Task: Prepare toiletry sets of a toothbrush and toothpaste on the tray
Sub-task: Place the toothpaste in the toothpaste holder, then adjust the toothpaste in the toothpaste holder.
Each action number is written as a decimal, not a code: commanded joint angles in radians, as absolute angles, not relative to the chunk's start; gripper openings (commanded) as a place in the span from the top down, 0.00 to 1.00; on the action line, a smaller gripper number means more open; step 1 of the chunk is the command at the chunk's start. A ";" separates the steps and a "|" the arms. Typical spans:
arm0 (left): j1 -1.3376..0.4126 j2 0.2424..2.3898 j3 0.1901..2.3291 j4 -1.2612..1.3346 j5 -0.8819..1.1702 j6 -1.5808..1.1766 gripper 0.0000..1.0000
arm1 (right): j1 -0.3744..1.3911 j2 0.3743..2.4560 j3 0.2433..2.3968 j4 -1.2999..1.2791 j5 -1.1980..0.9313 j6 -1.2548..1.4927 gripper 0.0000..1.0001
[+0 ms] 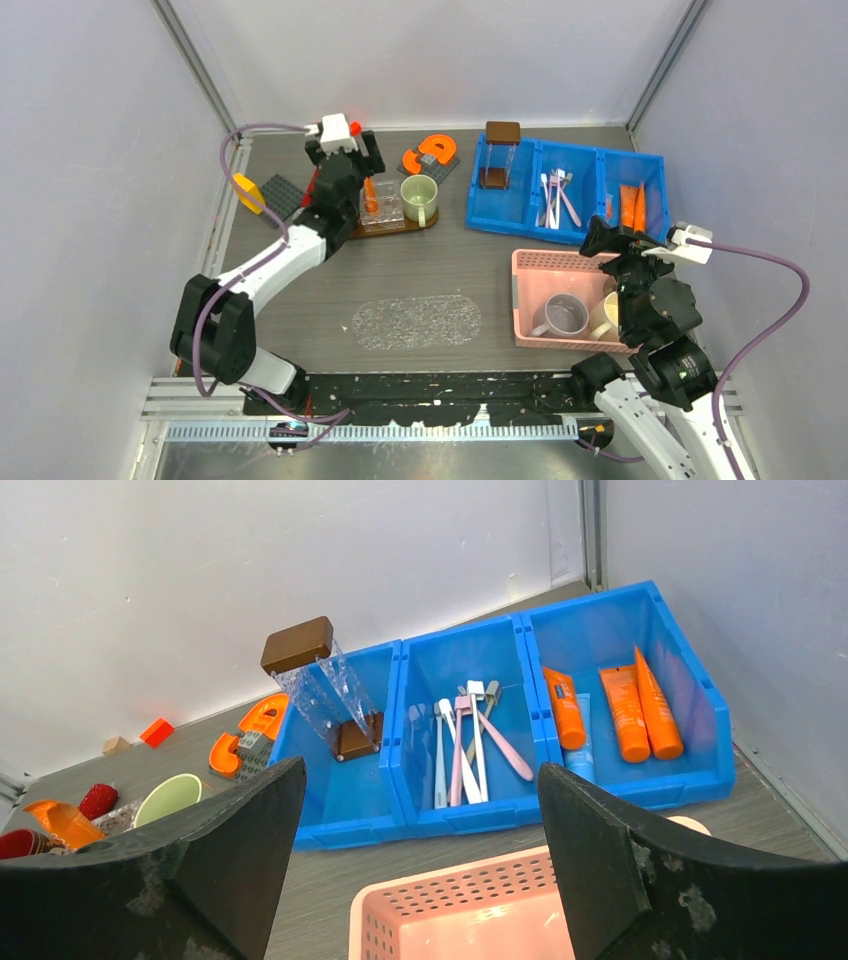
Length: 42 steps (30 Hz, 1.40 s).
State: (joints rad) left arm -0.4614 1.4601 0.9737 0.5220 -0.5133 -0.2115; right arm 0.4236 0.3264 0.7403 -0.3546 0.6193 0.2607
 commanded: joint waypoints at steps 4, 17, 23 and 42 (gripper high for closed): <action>-0.455 1.526 1.318 -0.182 -0.530 -0.254 0.17 | 0.428 0.304 0.753 -0.346 0.611 0.259 0.08; -0.442 1.795 1.710 -0.548 -0.453 -0.199 0.26 | 0.428 0.293 0.752 -0.354 0.605 0.256 0.07; -0.436 1.849 1.741 -0.565 -0.463 -0.190 0.39 | 0.428 0.299 0.753 -0.354 0.601 0.256 0.08; -0.436 1.793 1.645 -0.545 -0.464 -0.207 0.57 | 0.429 0.316 0.755 -0.354 0.598 0.253 0.07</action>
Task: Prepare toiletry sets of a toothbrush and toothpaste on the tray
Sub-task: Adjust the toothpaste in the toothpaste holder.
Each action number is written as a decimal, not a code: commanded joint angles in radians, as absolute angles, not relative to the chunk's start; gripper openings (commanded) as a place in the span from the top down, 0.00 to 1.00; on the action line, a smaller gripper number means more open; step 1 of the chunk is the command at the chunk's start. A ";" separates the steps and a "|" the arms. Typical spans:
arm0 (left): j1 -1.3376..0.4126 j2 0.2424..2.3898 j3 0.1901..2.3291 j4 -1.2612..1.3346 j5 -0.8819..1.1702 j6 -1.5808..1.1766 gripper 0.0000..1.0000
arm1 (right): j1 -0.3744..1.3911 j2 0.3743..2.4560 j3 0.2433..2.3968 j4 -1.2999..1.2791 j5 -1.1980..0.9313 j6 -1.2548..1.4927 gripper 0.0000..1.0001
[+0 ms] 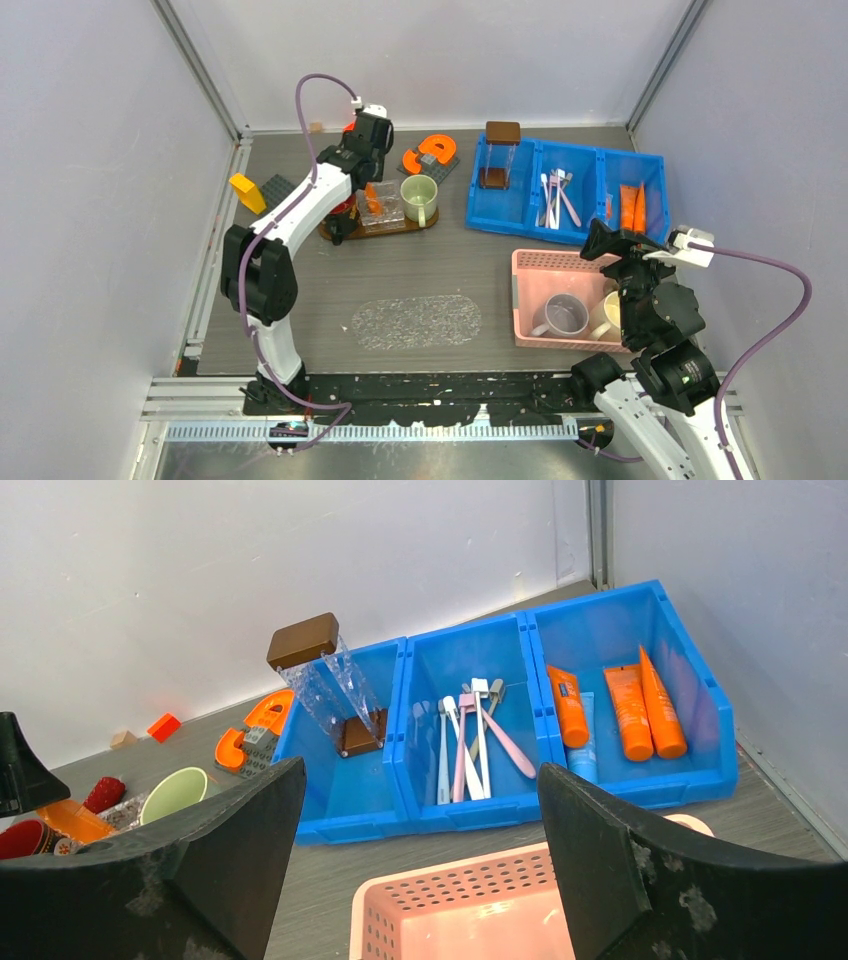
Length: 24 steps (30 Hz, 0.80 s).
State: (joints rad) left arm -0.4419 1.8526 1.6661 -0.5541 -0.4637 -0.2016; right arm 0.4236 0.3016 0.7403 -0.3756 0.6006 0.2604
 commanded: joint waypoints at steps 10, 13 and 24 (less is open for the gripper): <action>-0.436 1.761 1.613 -0.531 -0.431 -0.212 0.61 | 0.428 0.316 0.755 -0.354 0.597 0.253 0.08; -0.436 1.752 1.616 -0.530 -0.429 -0.214 0.44 | 0.428 0.313 0.755 -0.354 0.595 0.254 0.08; -0.418 1.754 1.756 -0.653 -0.352 -0.115 0.29 | 0.428 0.304 0.753 -0.356 0.601 0.249 0.08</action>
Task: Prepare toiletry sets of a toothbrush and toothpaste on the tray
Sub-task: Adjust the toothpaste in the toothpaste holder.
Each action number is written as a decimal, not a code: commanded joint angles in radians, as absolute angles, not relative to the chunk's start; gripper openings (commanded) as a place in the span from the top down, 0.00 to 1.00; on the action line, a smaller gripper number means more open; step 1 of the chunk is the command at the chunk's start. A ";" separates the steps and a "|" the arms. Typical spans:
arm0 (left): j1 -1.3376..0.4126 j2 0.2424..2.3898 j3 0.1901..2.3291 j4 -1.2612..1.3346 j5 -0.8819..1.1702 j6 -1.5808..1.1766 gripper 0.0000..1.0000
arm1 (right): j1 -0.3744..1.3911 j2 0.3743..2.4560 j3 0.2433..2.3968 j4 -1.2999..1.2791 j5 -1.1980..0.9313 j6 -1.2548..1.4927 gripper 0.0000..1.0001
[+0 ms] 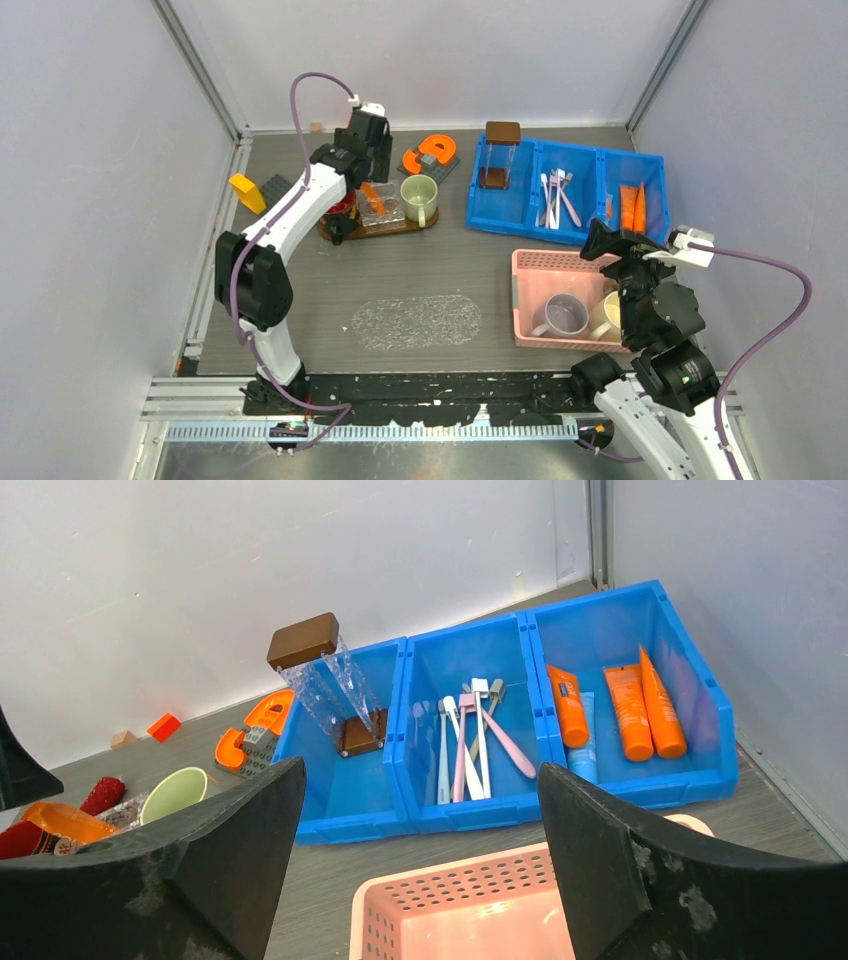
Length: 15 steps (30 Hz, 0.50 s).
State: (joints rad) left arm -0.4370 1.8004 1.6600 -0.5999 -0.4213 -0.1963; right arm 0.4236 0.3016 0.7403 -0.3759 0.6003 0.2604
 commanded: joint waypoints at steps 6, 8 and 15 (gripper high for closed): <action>-0.380 1.752 1.822 -0.786 -0.234 0.130 0.28 | 0.428 0.307 0.752 -0.356 0.595 0.250 0.08; -0.377 1.749 1.832 -0.825 -0.190 0.222 0.27 | 0.428 0.312 0.753 -0.356 0.588 0.251 0.08; -0.341 1.721 1.792 -0.862 -0.029 0.525 0.27 | 0.428 0.328 0.745 -0.354 0.577 0.252 0.08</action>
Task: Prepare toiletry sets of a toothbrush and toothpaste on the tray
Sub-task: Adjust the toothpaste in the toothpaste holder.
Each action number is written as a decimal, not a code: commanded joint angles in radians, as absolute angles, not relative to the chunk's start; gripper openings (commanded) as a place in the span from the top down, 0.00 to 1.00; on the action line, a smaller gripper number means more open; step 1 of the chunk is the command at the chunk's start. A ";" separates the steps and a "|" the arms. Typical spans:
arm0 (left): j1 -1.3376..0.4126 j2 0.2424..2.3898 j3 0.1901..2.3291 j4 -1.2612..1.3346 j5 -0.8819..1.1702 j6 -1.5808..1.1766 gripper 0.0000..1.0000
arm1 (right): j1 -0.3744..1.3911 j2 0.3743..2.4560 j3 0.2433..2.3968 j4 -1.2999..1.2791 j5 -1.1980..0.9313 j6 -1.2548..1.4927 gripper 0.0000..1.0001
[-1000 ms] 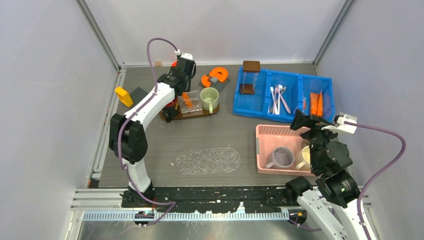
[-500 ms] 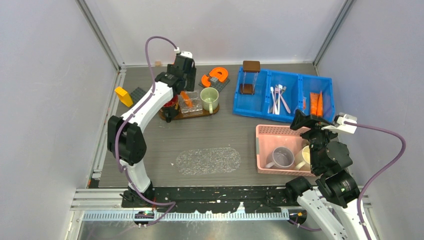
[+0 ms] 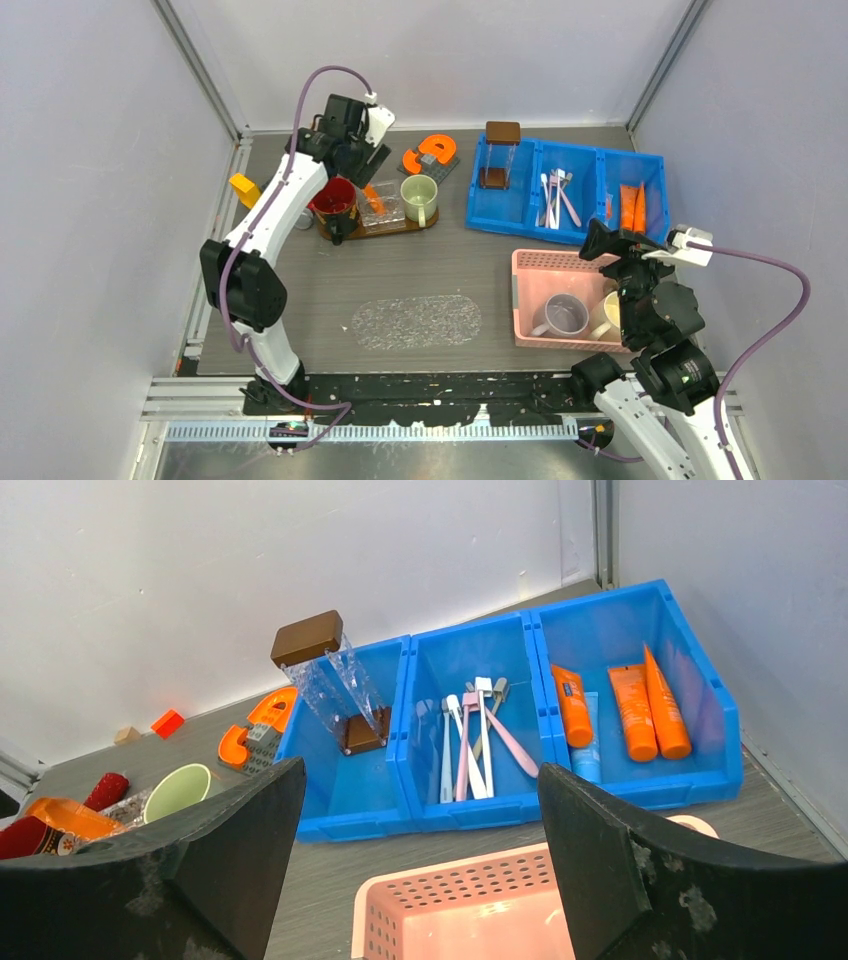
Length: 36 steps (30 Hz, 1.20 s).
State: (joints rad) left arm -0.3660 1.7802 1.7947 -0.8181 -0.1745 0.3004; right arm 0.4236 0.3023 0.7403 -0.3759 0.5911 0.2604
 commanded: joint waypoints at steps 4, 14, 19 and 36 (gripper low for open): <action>-0.298 1.734 1.783 -0.875 0.091 0.673 0.27 | 0.428 0.351 0.739 -0.350 0.557 0.258 0.08; -0.232 1.764 1.795 -0.938 0.379 0.978 0.27 | 0.428 0.383 0.720 -0.337 0.545 0.249 0.08; -0.199 1.799 1.826 -0.969 0.503 1.054 0.27 | 0.428 0.388 0.712 -0.329 0.547 0.243 0.08; -0.038 1.907 1.959 -1.101 0.897 1.290 0.30 | 0.428 0.469 0.695 -0.316 0.483 0.221 0.07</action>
